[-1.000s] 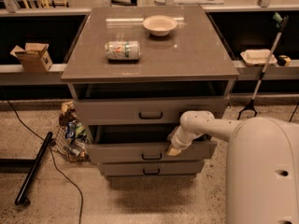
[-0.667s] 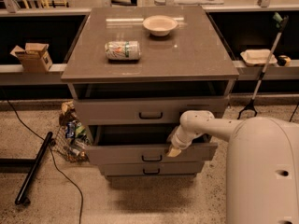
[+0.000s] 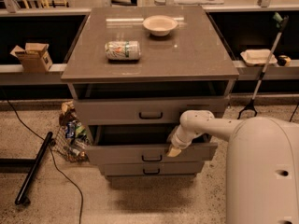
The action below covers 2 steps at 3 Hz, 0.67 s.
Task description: Open middle drawer
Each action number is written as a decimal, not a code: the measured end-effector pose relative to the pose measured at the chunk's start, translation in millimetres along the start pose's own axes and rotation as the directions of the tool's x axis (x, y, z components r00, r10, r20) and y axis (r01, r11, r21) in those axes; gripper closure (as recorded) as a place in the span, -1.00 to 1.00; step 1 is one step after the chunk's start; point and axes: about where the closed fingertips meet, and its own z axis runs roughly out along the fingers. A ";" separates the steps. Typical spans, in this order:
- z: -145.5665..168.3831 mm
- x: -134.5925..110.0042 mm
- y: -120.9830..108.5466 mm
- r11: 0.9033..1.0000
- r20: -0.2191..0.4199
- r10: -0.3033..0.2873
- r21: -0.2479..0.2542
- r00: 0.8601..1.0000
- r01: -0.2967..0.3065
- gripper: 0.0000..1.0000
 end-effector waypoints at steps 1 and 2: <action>0.1 0.0 0.0 1.000 0.000 0.000 0.000 1.000 0.000 -0.60; 0.1 0.0 0.1 1.000 0.000 0.000 0.000 1.000 0.000 -1.00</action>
Offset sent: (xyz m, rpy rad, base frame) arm 0.0000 0.0000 0.0000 0.0000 0.0000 0.0000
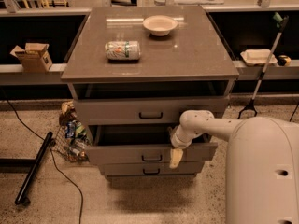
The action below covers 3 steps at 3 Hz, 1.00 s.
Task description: Open middle drawer
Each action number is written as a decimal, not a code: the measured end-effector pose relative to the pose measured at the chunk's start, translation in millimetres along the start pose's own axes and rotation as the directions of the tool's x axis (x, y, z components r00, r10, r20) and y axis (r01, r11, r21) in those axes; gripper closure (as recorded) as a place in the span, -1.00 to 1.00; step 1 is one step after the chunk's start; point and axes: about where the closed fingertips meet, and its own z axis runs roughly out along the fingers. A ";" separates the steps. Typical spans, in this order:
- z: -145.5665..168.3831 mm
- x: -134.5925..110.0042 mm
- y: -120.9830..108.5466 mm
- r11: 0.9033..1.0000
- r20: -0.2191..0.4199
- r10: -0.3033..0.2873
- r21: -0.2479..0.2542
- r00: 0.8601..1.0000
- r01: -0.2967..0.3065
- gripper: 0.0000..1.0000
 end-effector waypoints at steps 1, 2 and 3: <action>1.9 0.5 3.9 1.000 -0.010 -0.001 -0.015 1.000 0.001 -1.00; 3.1 3.5 23.1 0.997 -0.040 0.006 -0.077 0.999 -0.009 -1.00; -2.8 11.1 49.2 0.989 -0.072 0.027 -0.140 0.997 -0.037 -1.00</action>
Offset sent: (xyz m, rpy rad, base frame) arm -0.0499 -0.0081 -0.0096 -0.0919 0.1677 0.0250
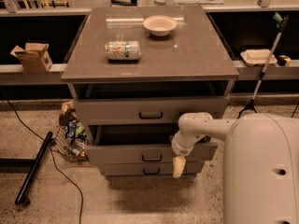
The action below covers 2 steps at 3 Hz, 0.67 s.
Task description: Open middle drawer
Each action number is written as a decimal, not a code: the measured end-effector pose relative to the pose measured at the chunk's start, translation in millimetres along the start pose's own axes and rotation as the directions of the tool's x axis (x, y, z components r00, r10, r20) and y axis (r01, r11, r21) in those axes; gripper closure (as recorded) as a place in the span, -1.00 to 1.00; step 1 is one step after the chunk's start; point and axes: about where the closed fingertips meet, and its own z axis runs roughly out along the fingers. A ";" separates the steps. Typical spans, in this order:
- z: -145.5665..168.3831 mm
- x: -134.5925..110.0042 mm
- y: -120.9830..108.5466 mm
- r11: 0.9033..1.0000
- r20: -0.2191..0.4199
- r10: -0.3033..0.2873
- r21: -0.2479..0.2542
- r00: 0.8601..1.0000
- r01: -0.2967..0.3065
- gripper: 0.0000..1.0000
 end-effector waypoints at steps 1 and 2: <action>-8.0 8.0 18.7 0.999 -0.035 0.032 -0.037 0.999 -0.034 -0.66; -13.3 12.5 29.3 0.996 -0.063 0.058 -0.062 0.996 -0.062 -0.20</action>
Offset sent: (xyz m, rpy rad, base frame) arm -0.0391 -0.0240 0.0187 -0.0959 0.1125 -0.0669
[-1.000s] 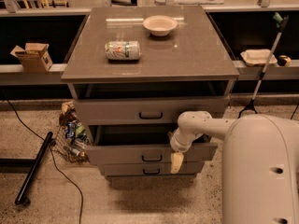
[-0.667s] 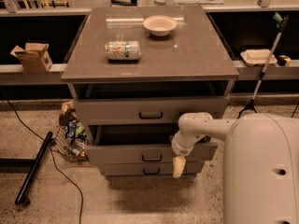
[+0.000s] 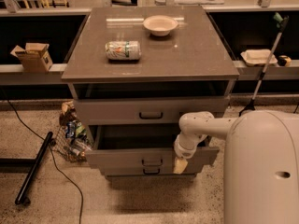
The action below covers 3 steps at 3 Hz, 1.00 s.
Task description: Open middle drawer
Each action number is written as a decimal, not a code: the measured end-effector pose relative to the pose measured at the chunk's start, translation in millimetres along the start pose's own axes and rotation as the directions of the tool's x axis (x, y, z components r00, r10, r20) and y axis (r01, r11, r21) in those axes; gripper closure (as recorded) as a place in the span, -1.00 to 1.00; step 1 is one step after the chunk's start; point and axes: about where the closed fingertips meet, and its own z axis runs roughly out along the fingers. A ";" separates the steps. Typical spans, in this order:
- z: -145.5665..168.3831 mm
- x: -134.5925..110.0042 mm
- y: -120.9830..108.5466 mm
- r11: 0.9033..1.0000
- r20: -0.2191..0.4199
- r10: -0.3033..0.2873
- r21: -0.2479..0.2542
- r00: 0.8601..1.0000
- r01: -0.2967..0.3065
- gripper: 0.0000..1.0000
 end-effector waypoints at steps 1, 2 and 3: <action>-1.9 0.7 1.6 1.000 -0.009 0.006 -0.007 1.000 -0.006 0.26; -6.9 1.8 8.1 1.000 -0.023 0.013 -0.009 1.000 -0.014 0.73; -7.1 1.8 8.8 1.000 -0.024 0.014 -0.010 1.000 -0.014 0.72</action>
Offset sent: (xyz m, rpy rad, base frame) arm -0.0151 -0.0066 0.0175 -0.0429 0.0131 -0.0196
